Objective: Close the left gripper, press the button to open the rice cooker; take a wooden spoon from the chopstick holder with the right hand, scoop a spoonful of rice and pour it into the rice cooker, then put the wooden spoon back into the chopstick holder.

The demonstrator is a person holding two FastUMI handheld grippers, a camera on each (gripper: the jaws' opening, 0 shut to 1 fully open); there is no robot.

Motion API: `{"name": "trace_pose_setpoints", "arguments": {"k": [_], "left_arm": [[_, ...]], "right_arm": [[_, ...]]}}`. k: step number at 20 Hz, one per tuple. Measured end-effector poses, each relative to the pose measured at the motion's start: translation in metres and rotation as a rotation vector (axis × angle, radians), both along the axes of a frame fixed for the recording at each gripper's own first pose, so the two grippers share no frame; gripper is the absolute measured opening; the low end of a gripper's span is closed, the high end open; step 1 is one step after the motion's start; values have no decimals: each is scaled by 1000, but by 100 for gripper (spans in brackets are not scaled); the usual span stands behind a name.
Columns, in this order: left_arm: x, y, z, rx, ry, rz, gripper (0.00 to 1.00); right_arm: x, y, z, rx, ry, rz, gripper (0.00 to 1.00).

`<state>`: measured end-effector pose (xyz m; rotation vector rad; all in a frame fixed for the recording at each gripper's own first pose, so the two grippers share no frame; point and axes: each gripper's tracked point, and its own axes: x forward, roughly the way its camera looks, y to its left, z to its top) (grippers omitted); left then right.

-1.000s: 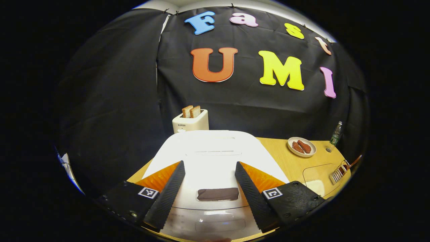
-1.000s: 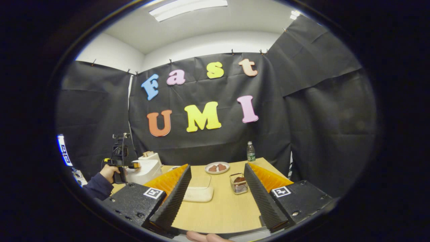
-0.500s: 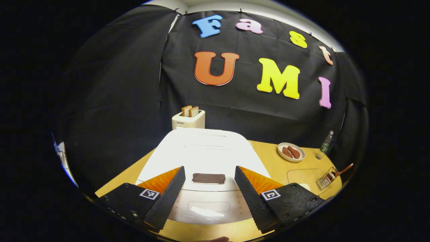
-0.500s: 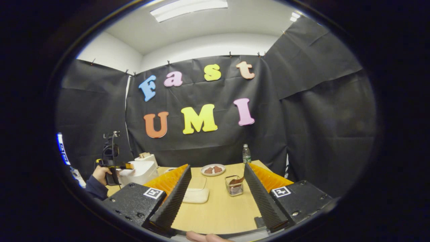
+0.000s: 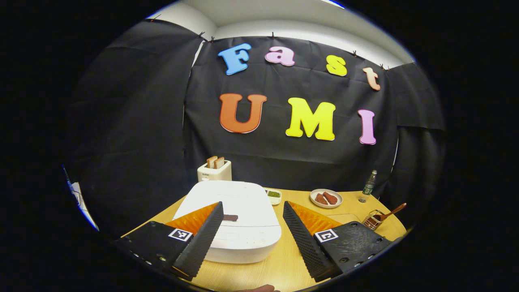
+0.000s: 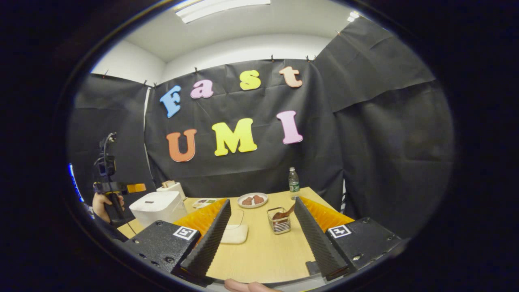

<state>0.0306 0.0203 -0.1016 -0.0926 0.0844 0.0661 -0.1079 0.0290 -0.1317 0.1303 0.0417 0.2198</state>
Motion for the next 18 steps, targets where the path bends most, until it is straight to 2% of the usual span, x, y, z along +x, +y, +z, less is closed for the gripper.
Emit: {"name": "trace_pose_setpoints", "arguments": {"k": [3, 4, 7, 14, 18], "left_arm": [[-25, -19, 21, 47, -56, -6, 94], [-33, -26, 22, 58, -62, -13, 94], [-56, -43, 28, 93, -82, -32, 94], [-93, -61, 32, 96, -127, -68, 94], [-114, -62, 53, 102, -174, -86, 95]], "right_arm": [[7, -2, -4, -8, 19, -7, 100], [10, -3, -4, -11, 20, -11, 97], [16, -4, 5, -28, 15, -30, 100], [24, 7, 26, -96, 0, -36, 100], [28, 13, 30, -98, 21, -45, 100]]}}
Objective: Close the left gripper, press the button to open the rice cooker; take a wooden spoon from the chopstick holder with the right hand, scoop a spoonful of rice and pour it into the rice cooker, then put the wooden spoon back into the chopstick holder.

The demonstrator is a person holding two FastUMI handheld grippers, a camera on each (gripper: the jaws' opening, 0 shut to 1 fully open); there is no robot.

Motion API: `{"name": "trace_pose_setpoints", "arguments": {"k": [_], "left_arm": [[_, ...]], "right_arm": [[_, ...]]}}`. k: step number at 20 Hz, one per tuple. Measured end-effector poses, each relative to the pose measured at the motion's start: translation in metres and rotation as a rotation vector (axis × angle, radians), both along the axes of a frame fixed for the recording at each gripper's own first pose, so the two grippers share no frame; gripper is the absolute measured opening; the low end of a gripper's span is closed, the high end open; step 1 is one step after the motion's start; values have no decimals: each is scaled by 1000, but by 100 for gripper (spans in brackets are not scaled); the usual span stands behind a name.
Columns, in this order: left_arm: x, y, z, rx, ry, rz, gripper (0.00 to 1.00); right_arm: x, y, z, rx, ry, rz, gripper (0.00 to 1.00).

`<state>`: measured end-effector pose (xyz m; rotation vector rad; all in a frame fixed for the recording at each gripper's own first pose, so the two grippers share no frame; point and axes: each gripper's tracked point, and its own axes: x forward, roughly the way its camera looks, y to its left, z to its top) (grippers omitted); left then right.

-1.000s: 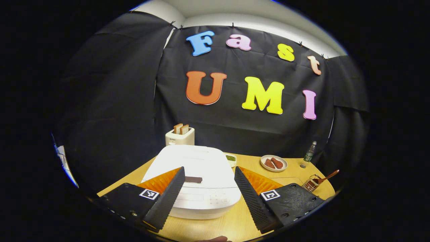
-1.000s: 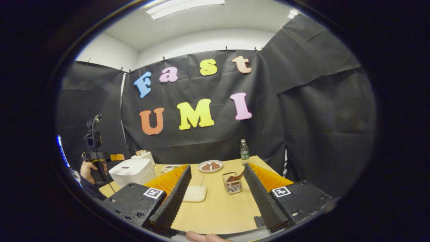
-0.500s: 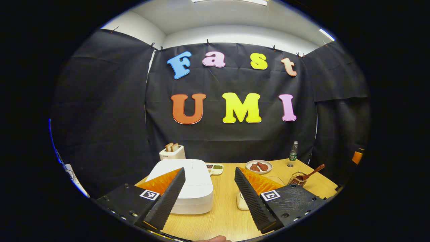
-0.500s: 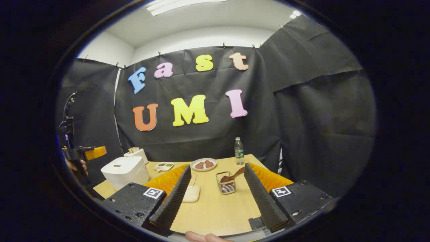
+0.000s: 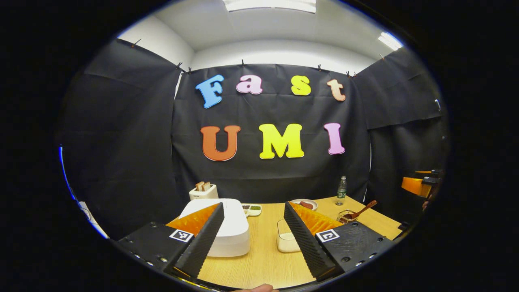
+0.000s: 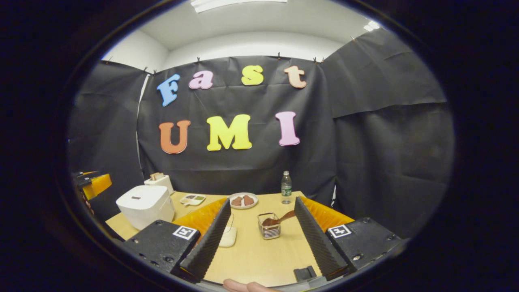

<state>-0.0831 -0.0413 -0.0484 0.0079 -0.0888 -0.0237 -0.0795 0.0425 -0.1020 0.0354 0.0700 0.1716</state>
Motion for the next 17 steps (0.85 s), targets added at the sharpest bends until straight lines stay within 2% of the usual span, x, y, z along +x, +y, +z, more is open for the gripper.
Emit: {"name": "trace_pose_setpoints", "arguments": {"k": [7, 8, 9, 11, 17], "left_arm": [[-17, -3, 6, 18, -39, -7, 95], [-18, -6, 6, 28, -40, -11, 95], [-18, -7, 6, 33, -45, -8, 94], [-16, -11, 2, 30, -40, -17, 94], [-12, -16, -7, 52, -46, -14, 94]], "right_arm": [[-5, -9, 6, 14, -7, -28, 100], [-8, -9, 8, 15, -14, -26, 97], [-10, -9, 9, 13, -23, -23, 100], [-13, -11, 9, 8, -30, -24, 97], [-21, -9, 14, 14, -52, -19, 100]]}}
